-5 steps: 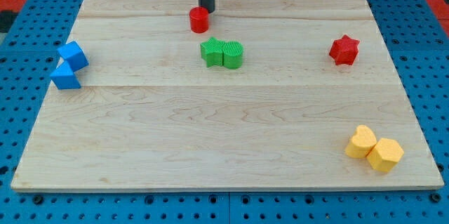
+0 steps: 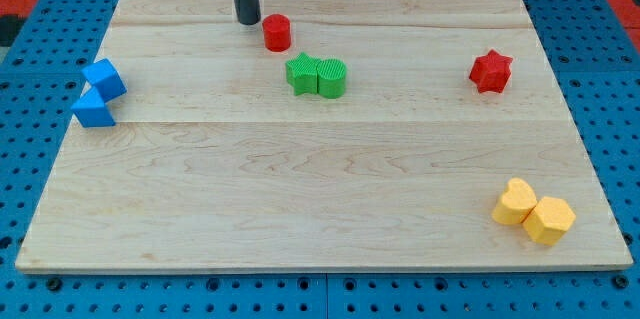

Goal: Move red circle towards center right

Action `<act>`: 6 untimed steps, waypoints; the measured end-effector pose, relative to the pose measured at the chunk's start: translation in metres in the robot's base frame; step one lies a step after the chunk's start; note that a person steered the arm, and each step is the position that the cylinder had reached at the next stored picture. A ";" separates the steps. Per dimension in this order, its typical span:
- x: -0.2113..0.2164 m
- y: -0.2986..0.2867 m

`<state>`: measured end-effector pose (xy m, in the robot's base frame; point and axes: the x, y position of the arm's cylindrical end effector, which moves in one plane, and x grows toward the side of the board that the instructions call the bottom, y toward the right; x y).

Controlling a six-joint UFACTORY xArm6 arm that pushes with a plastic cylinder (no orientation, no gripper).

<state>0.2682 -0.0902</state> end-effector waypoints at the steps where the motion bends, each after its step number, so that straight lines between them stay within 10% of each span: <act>1: 0.029 0.007; 6: 0.030 0.122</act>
